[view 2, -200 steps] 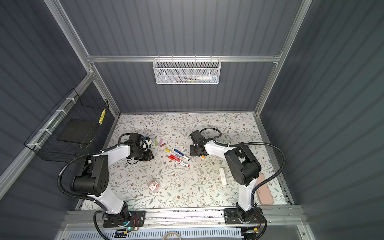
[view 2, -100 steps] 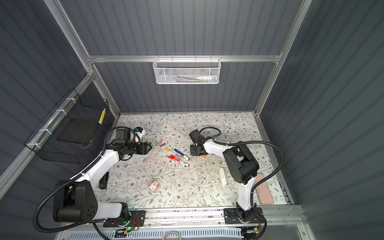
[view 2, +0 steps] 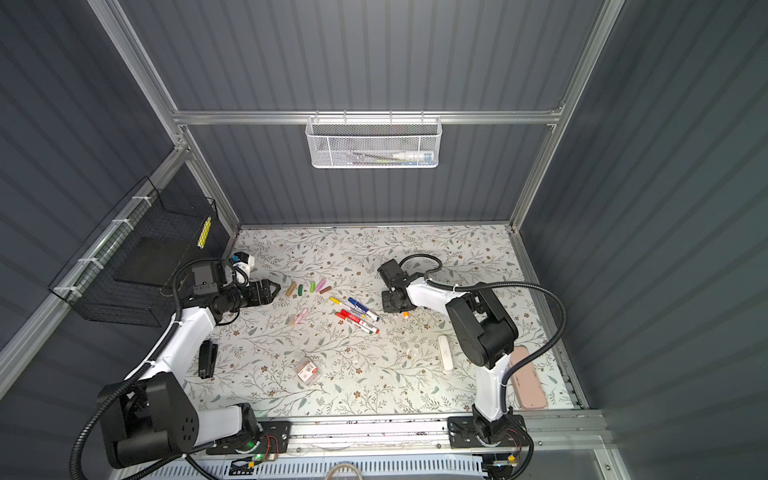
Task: Open the pen caps
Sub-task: 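Release the pink cap by the caps row while the right sets the pen down, then lower the right gripper onto the blue marker and grasp it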
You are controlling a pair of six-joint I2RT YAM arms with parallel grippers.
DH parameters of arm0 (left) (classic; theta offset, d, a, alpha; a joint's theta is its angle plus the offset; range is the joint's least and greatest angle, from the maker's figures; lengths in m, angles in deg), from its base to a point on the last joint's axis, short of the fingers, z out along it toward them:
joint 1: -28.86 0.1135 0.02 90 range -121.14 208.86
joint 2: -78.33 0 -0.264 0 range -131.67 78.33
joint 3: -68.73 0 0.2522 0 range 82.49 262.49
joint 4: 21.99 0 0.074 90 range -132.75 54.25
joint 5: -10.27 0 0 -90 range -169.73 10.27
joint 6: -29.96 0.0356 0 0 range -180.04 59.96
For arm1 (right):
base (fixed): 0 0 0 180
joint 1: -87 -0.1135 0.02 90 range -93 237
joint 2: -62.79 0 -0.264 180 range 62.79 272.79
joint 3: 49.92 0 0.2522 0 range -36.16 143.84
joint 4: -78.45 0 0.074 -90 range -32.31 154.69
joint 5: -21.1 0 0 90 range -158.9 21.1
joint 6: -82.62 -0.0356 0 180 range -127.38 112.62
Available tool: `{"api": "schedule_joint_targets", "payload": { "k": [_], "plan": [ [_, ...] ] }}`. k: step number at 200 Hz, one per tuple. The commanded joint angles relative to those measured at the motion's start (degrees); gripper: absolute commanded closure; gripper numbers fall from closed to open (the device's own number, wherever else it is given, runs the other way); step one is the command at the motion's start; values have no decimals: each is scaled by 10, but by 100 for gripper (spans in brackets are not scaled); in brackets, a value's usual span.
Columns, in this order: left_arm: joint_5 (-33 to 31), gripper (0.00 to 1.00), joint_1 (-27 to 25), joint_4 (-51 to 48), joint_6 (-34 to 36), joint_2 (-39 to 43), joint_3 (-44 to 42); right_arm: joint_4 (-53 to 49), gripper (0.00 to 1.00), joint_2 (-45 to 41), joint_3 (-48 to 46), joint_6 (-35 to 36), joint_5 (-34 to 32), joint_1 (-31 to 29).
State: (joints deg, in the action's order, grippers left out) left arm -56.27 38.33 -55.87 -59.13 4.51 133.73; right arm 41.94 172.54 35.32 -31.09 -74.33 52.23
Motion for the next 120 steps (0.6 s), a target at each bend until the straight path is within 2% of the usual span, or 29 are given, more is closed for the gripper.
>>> {"api": "schedule_joint_targets", "payload": {
  "k": [1,22,66,120],
  "plan": [
    [25,12,13,5,-1,14,-6,-11,74,-46,13,23,4,-5],
    [30,7,22,7,2,12,-8,-8,71,-52,27,46,37,-12],
    [41,0,31,13,1,13,-14,-49,65,10,109,89,73,-41],
    [45,0,37,8,-2,13,-10,-87,64,81,175,107,105,-64]
  ]
}}
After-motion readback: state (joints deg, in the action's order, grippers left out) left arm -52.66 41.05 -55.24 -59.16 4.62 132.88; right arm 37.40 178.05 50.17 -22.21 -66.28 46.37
